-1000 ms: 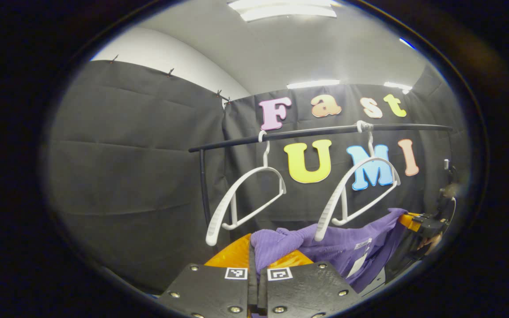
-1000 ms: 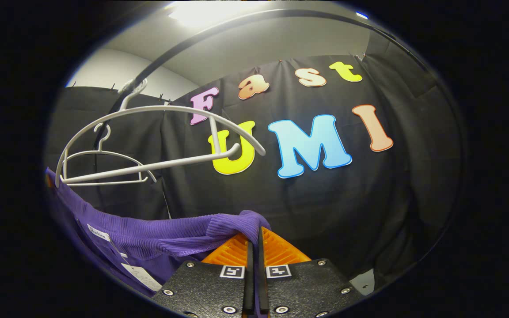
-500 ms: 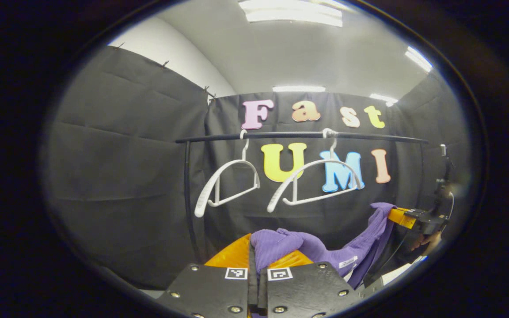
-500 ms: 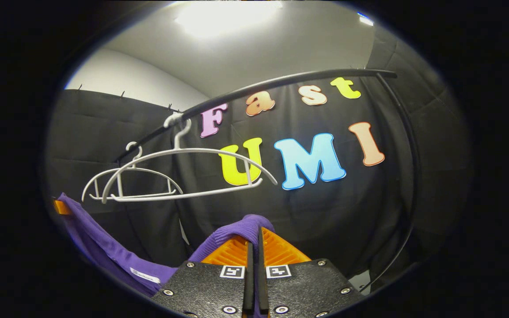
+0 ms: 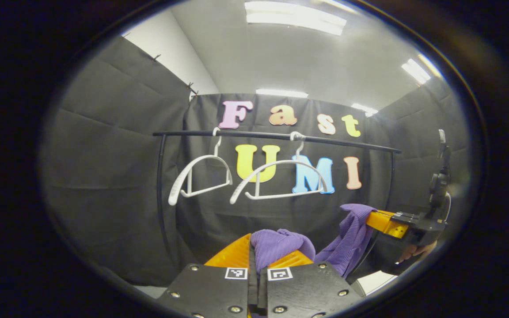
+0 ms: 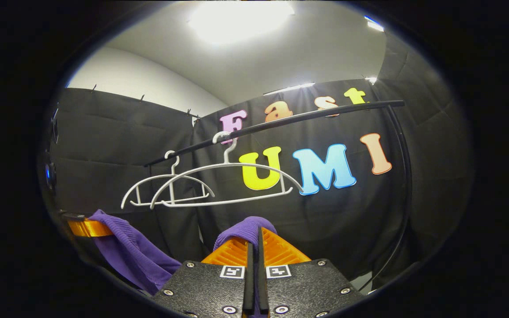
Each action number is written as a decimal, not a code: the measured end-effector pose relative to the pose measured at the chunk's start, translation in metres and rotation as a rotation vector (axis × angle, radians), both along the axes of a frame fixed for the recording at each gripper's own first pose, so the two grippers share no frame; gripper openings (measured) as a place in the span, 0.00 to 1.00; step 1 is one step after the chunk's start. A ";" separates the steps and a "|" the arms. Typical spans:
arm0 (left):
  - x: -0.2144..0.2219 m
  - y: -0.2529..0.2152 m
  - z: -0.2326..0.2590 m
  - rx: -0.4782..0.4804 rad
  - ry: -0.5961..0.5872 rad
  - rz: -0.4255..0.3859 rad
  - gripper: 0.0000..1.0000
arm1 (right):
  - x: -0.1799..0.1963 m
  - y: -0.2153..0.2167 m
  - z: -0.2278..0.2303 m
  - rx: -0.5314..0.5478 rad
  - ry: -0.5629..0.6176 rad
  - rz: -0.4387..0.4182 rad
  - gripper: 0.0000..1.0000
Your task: Grasp the clothes on the hanger with both hands and then place them into the laundry hamper below.
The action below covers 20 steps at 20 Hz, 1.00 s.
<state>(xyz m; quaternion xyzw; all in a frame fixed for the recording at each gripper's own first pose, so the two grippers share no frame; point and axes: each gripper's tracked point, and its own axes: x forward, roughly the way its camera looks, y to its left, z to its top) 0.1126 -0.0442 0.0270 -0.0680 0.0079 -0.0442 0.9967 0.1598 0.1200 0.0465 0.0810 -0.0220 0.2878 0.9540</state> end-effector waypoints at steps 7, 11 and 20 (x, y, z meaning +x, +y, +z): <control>-0.008 -0.049 -0.051 0.018 0.054 -0.097 0.01 | -0.039 0.017 -0.050 -0.059 0.057 0.057 0.04; -0.016 -0.056 -0.085 0.037 0.105 -0.116 0.01 | -0.053 0.012 -0.090 -0.096 0.124 0.051 0.04; -0.022 -0.069 -0.178 0.013 0.280 -0.119 0.01 | -0.070 0.013 -0.185 -0.218 0.280 0.041 0.04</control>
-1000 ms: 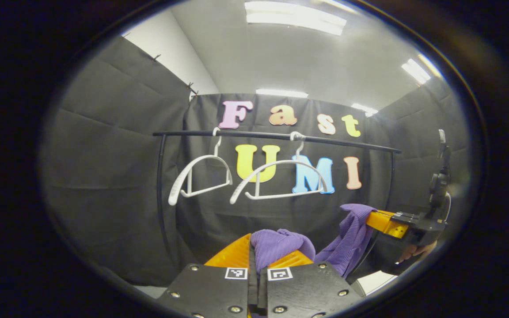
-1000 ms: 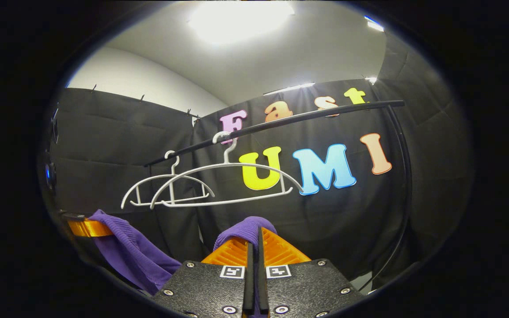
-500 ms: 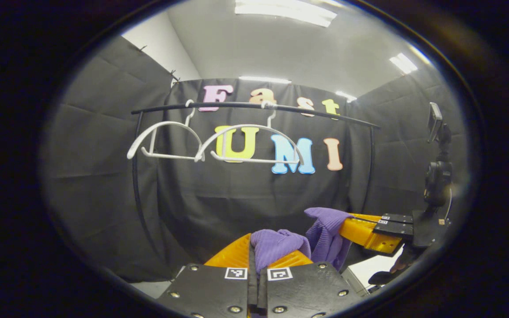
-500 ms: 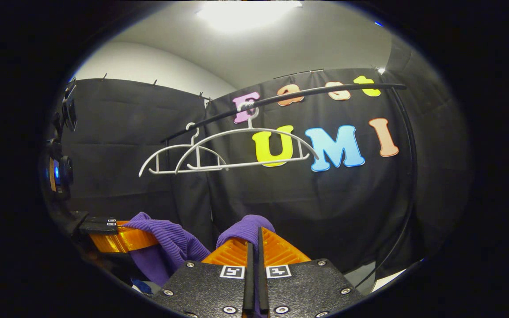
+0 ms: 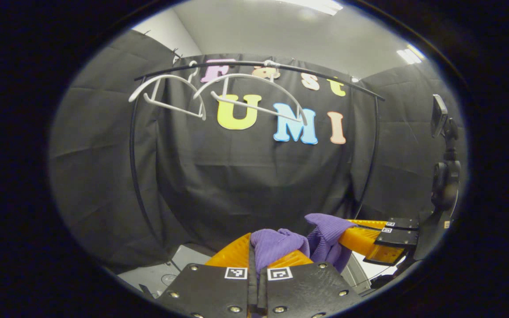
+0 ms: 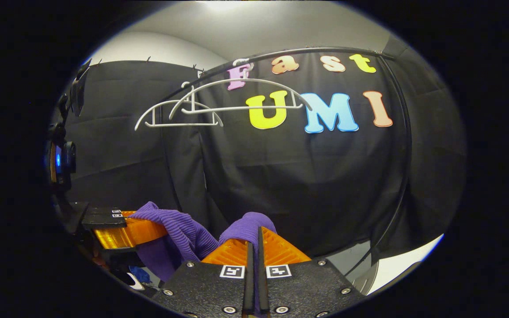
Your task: Grasp the clothes on the hanger with both hands and then place them into the laundry hamper below.
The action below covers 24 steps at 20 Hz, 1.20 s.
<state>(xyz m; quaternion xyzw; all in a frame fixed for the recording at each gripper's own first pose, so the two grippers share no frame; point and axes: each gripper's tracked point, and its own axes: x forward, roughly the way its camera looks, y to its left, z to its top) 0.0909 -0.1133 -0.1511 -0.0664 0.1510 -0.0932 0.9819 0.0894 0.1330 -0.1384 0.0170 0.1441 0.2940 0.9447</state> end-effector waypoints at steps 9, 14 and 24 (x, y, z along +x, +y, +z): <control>-0.023 0.010 -0.113 0.028 0.214 0.027 0.01 | -0.030 -0.005 -0.103 -0.139 0.181 0.027 0.04; -0.034 0.003 -0.162 0.056 0.323 0.016 0.06 | -0.045 -0.011 -0.145 -0.210 0.268 0.026 0.04; -0.073 0.009 -0.229 0.151 0.520 -0.008 0.05 | -0.073 -0.034 -0.191 -0.314 0.393 -0.001 0.07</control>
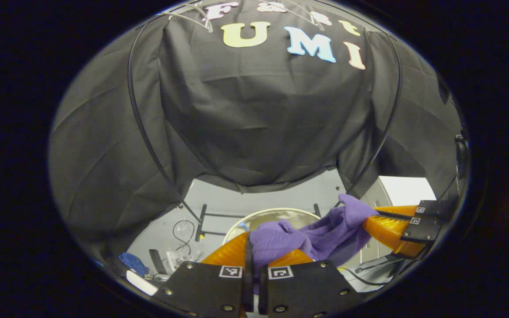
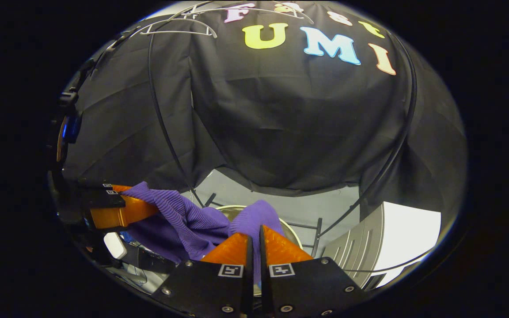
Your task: Grasp the clothes on the hanger with both hands and then place them into the laundry hamper below.
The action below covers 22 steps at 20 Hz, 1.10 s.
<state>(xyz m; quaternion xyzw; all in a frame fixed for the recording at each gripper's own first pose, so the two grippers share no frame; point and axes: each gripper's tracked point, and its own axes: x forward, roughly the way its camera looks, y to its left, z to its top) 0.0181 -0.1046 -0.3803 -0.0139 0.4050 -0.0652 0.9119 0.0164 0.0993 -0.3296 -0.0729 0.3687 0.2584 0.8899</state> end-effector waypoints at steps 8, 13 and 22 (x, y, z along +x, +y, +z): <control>0.006 0.004 0.029 0.010 -0.082 0.009 0.91 | 0.002 0.001 0.017 0.016 -0.039 0.007 0.84; 0.018 0.016 0.080 -0.014 -0.205 0.049 0.91 | 0.002 -0.003 0.048 0.034 -0.121 -0.030 0.94; 0.040 0.042 0.246 -0.031 -0.527 0.076 0.97 | 0.024 -0.024 0.195 0.194 -0.404 -0.130 0.92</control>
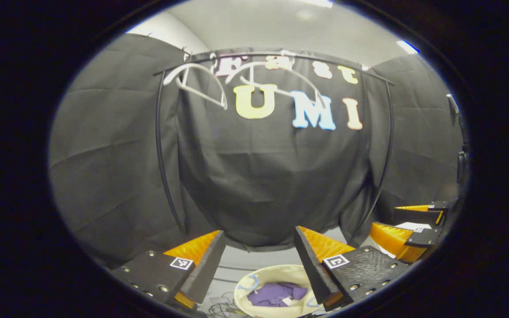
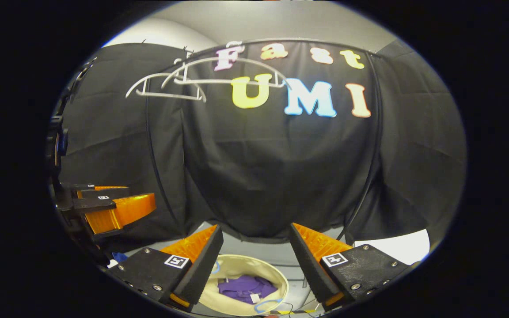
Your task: Grasp the clothes on the hanger with both hands and then place them into the laundry hamper below.
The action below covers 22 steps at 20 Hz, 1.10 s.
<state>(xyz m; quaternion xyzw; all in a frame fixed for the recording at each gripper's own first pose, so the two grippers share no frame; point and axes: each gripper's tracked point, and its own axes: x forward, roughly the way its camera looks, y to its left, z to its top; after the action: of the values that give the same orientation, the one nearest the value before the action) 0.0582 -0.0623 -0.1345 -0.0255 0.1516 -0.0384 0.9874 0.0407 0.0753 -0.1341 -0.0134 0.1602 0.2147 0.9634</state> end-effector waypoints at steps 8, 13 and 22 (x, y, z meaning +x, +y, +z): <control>-0.026 0.018 0.126 -0.004 -0.196 0.014 0.96 | -0.004 -0.046 0.091 0.064 -0.168 -0.109 0.93; -0.033 0.033 0.157 -0.023 -0.248 0.022 0.90 | -0.013 -0.084 0.120 0.088 -0.219 -0.197 0.93; -0.063 0.060 0.181 0.027 -0.307 0.066 0.90 | -0.030 -0.106 0.132 0.101 -0.268 -0.261 0.93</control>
<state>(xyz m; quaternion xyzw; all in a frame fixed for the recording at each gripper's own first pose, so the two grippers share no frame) -0.0050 -0.0022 0.0470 -0.0108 -0.0013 -0.0072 0.9999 0.0109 -0.0304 -0.0025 0.0275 0.0201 0.0919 0.9952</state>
